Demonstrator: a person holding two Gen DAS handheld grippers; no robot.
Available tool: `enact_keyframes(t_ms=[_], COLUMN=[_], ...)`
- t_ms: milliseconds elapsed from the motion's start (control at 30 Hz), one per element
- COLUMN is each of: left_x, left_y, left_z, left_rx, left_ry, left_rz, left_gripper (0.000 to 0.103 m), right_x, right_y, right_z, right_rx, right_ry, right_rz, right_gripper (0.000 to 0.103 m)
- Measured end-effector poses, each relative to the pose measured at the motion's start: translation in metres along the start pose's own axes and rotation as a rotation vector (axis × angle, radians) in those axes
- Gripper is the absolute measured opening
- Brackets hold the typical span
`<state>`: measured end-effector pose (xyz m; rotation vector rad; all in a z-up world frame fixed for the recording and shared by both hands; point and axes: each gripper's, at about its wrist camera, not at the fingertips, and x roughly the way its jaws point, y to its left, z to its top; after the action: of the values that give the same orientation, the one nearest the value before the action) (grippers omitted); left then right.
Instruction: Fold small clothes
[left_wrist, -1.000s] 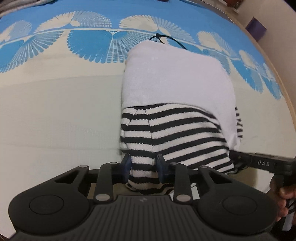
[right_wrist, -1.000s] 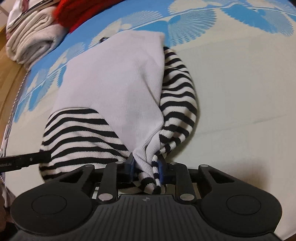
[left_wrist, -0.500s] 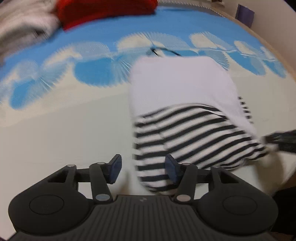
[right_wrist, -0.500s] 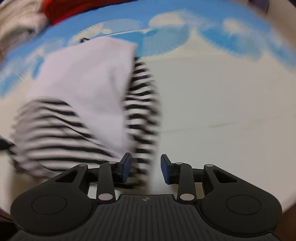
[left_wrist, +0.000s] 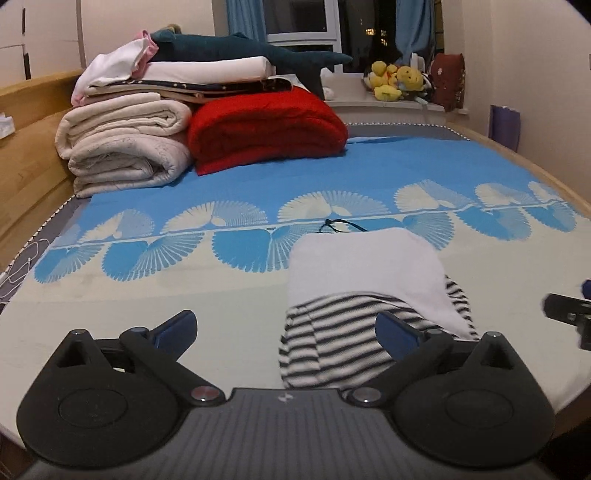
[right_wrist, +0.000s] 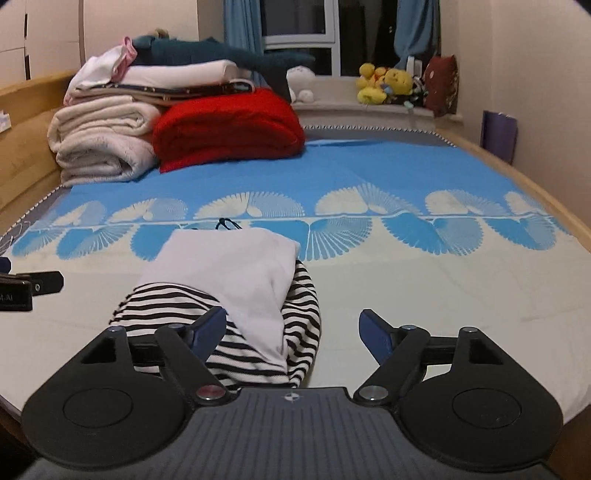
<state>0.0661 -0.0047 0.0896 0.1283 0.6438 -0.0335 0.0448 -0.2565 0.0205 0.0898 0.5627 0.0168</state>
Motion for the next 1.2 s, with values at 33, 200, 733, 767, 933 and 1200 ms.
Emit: enact_keyframes(t_ms=[33,200,733,767,933,1200], left_x=[-0.009,-0.034,0.024,0.025,0.029,0.029], left_y=[-0.001,0.003,0.014,0.014,0.013,0.005], left_z=[-0.001,-0.009,-0.055,-0.054,-0.052,-0.05], left_rx=[0.0,-0.005,-0.123,-0.126,-0.154,-0.141], left_ry=[0.002,0.051,0.224,0.223,0.225,0.206], left_rz=[-0.004,-0.025,-0.03,-0.023,-0.031,-0.043], left_gripper=[0.103,0.103,0.103,0.103,0.103,0.103], right_x=[-0.005,-0.015,0.01,0.01,0.012,0.008], right_y=[0.001,0.013,0.041,0.042,0.045,0.033], right_z=[-0.001,-0.006,-0.019,-0.02,-0.028,-0.026], right_rx=[0.007,0.008,-0.07,-0.076,-0.12,-0.077], right_ry=[-0.005,0.004,0.095,0.095,0.116,0.111], right_rz=[0.001,-0.013,-0.011,-0.005,0.008,0.018], right_gripper=[0.082,0.087,0.087,0.087,0.087,0.087])
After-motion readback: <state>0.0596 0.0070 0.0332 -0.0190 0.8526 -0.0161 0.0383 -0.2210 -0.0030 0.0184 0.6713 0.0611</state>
